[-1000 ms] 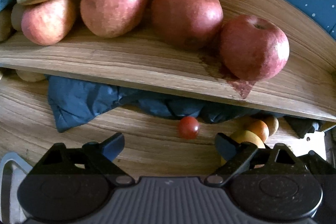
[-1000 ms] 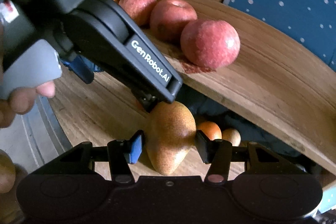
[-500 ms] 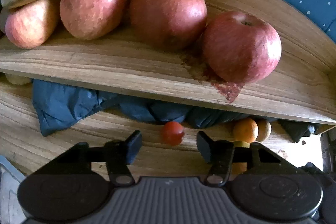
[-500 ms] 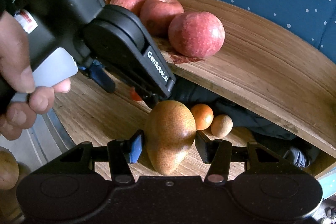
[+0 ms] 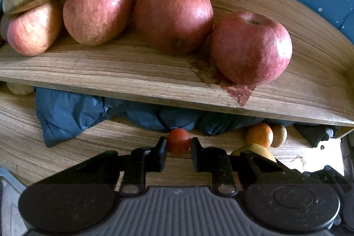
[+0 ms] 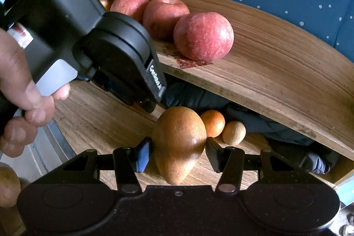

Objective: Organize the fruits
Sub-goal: 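Grasp the cherry tomato with the left tool while the right tool grasps the brown pear, then carry the cherry tomato and brown pear back and lower both onto the steel tray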

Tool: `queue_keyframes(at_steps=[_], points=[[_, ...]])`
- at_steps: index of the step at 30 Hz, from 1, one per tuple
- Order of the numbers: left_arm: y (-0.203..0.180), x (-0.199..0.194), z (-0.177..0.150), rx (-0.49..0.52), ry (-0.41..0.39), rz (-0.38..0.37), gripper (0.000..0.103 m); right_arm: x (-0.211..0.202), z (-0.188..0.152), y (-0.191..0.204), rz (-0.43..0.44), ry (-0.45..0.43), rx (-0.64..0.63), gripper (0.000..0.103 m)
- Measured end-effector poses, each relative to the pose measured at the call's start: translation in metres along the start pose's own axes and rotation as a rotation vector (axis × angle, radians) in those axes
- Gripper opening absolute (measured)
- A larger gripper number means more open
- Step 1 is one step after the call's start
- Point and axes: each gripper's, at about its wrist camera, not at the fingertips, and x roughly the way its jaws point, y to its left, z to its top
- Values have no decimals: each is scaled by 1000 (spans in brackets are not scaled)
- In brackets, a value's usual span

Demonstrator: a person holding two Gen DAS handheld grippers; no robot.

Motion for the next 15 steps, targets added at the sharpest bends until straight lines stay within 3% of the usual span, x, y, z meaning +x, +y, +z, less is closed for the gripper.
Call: queue_keyframes(at_steps=[15], points=[[9, -26, -31, 50, 7, -61, 24, -16, -11, 7, -31, -17, 74, 54]])
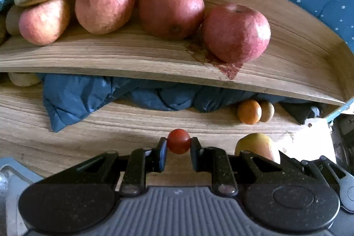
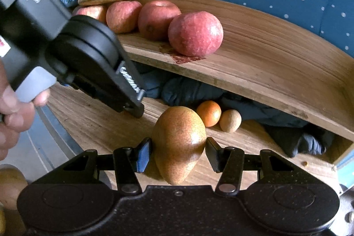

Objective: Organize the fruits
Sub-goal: 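Carry the cherry tomato and brown pear back and lower both onto the steel tray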

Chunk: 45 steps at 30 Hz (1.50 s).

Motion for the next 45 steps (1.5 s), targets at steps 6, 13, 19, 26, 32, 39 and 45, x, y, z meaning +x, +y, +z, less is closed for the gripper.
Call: queue_keyframes(at_steps=[6, 13, 19, 26, 32, 39, 45], points=[[5, -15, -12, 22, -7, -29, 24, -16, -7, 11, -34, -9, 26, 54], [16, -37, -26, 49, -9, -64, 24, -45, -13, 34, -69, -29, 43, 54], [29, -57, -42, 67, -4, -77, 24, -68, -16, 58, -77, -27, 65, 54], [40, -66, -62, 89, 11, -80, 24, -88, -25, 86, -68, -18, 84, 54], [44, -71, -73, 115, 16, -72, 24, -94, -34, 102, -63, -6, 102, 54], [44, -71, -79, 149, 30, -67, 24, -101, -43, 115, -65, 10, 128, 54], [44, -71, -82, 173, 42, -68, 24, -104, -49, 123, -72, 28, 149, 54]])
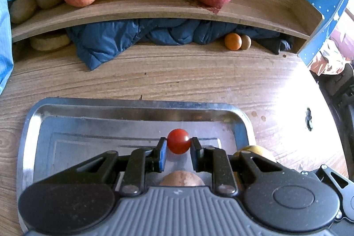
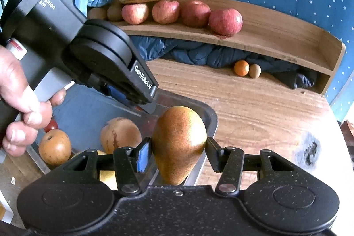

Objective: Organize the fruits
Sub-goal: 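Carry the cherry tomato and brown pear back and lower both onto the steel tray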

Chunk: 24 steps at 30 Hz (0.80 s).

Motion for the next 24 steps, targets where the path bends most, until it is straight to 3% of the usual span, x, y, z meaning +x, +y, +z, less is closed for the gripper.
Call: queue_keyframes(at_steps=[24], points=[[1, 1, -2, 51, 30, -11, 26, -2, -9, 8, -36, 46, 47, 55]])
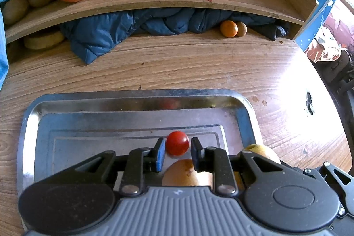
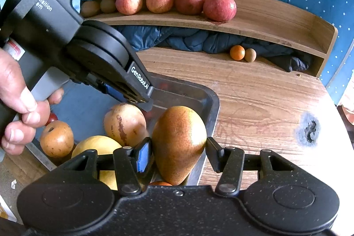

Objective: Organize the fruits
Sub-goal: 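Carry the cherry tomato and brown pear back and lower both onto the steel tray, then open both tools to release the cherry tomato and brown pear on the tray, then reach both tools forward under the shelf toward the tangerine and kiwi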

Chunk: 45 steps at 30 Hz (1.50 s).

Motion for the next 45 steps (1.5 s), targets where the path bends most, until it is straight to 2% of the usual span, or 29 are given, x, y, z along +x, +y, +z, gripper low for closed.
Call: queue_keyframes(at_steps=[2, 4, 6, 11, 16, 18, 21, 30, 33, 36, 45], points=[[0, -2, 0, 1, -4, -1, 26, 0, 0, 0, -3, 2, 1, 55], [1, -4, -1, 0, -3, -1, 32, 1, 1, 1, -7, 4, 1, 55], [4, -6, -2, -5, -6, 2, 42, 1, 1, 2, -9, 3, 1, 55], [9, -16, -5, -14, -18, -3, 56, -4, 1, 7, -6, -14, -9, 56], [16, -31, -10, -27, -31, -15, 65, -13, 1, 8, -24, -29, -3, 67], [20, -38, -13, -31, -39, -18, 72, -18, 1, 9, -27, -39, 0, 71], [26, -48, -19, -38, -47, -19, 76, -25, -1, 11, -26, -47, 8, 79], [48, -79, -43, -82, -63, -23, 91, -46, -2, 10, -7, -53, 44, 92], [56, -89, -52, -99, -64, -9, 97, -54, -3, 10, 2, -57, 54, 97], [64, -98, -62, -123, -52, 12, 100, -60, -4, 12, 9, -57, 60, 102], [90, -106, -99, -210, 31, 64, 102, -67, -6, 26, 27, -27, 30, 102]])
